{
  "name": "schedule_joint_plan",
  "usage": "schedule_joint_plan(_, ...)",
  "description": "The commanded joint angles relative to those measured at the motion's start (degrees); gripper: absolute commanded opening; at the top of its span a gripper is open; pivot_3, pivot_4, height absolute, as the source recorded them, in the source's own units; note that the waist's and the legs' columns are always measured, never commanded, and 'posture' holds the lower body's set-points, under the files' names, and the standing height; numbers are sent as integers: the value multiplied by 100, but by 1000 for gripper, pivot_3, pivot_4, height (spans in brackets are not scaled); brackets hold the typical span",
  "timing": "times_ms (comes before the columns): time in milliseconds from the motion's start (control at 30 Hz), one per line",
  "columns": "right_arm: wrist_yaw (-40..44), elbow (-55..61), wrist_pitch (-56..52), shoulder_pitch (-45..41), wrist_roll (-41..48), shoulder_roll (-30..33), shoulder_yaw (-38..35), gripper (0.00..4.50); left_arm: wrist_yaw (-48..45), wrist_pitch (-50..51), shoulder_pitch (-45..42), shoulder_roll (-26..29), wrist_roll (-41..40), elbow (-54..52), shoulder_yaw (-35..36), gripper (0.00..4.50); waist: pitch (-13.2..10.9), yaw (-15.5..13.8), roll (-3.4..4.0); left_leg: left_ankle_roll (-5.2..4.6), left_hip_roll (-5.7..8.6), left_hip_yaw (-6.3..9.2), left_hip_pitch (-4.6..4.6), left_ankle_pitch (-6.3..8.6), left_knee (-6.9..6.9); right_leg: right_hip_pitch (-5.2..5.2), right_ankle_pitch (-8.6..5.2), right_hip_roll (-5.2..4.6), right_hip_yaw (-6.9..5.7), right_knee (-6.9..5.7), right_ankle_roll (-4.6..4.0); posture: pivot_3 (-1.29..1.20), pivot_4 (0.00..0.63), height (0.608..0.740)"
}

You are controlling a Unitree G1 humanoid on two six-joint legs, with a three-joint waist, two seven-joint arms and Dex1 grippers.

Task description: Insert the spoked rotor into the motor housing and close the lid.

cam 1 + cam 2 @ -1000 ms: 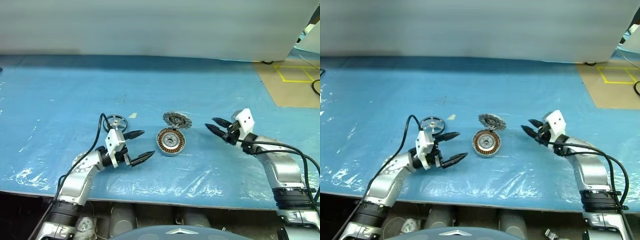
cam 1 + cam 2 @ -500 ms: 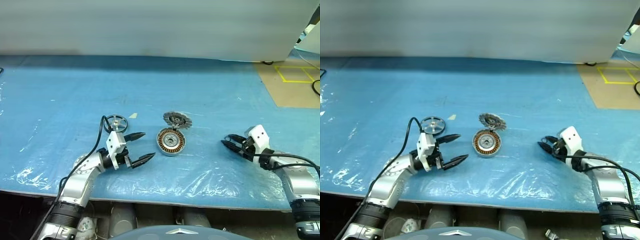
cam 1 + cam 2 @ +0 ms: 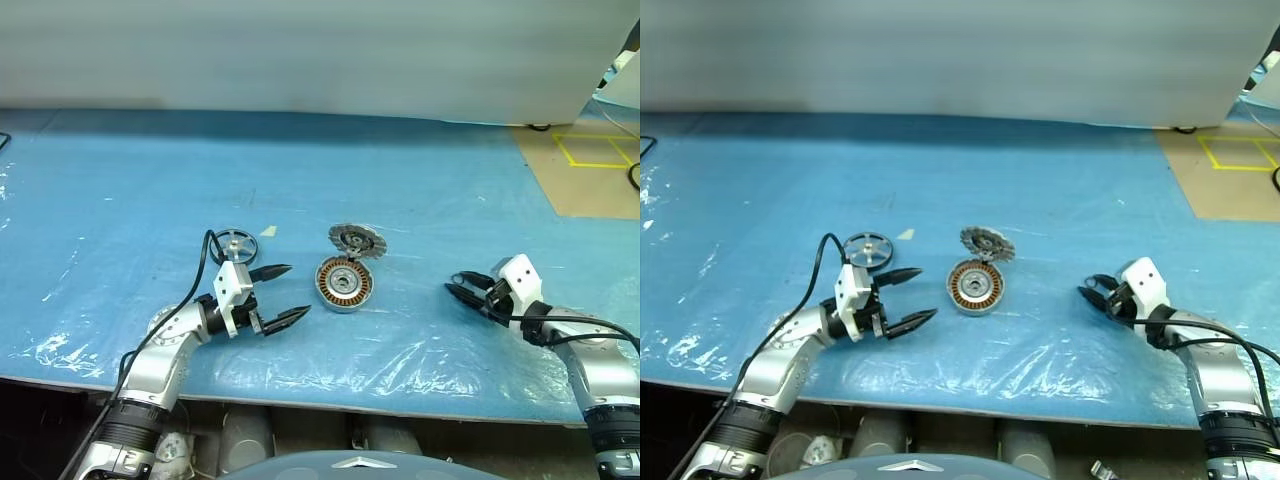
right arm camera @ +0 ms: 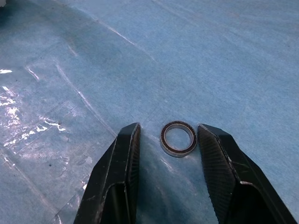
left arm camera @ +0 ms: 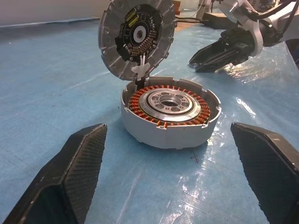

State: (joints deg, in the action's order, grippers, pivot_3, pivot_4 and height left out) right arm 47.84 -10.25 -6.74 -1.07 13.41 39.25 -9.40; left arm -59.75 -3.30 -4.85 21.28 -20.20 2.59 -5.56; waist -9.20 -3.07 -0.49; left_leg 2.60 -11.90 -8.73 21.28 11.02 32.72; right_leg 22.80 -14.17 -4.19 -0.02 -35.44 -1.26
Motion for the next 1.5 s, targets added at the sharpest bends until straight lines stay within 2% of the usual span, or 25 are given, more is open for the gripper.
schedule_joint_plan(33,-30,-147,-8,85,-135,130,-33,2007,-23,-21,-66,27,-25,-132,-22,4500,0,-2,0,0,0,0,0,0,0,0,0,0,0,0,0,0,150,740)
schedule_joint_plan(333,-211,-243,53,78,-226,210,-82,2007,3,21,-93,32,-29,-160,-24,4500,0,-28,0,0,0,0,0,0,0,-1,0,-1,0,2,0,0,150,740)
schedule_joint_plan(800,29,-195,-121,122,-130,207,42,2007,9,25,-89,36,-16,-155,-34,4500,0,-84,-1,1,0,0,-8,1,-7,-8,-1,0,0,8,1,0,150,740)
schedule_joint_plan(900,23,-203,-130,110,-151,202,54,1385,18,36,-95,38,-16,-171,-35,4500,0,-84,-1,1,0,0,-8,1,-12,-9,-1,0,-1,16,1,0,150,740)
schedule_joint_plan(967,13,-207,-133,105,-162,196,51,709,24,44,-103,41,-15,-174,-36,4500,0,-84,-1,1,1,-1,-9,1,-13,-12,-1,0,-1,20,1,0,150,740)
schedule_joint_plan(1000,6,-203,-134,105,-164,193,47,586,28,49,-107,42,-14,-175,-36,4500,0,-84,-1,1,1,-1,-10,1,-13,-15,-1,0,-1,22,1,0,150,740)
schedule_joint_plan(1100,-32,-115,-114,77,-197,190,66,587,29,64,-119,41,-11,-173,-33,4500,1,-84,-1,1,1,-1,-15,1,-17,-19,0,-1,-2,27,1,0,150,740)
schedule_joint_plan(1300,345,1482,-1074,-420,609,-10,353,587,4,50,-204,22,-2,-77,-34,4500,-4,-33,12,0,0,-4,-14,0,-33,-5,0,3,1,30,1,0,150,740)
schedule_joint_plan(1500,967,2593,-2137,-578,997,403,946,587,-31,-46,-213,33,-2,39,-13,4500,-2,-111,32,-17,2,-3,-1,-11,-48,0,0,3,-4,49,3,0,150,740)
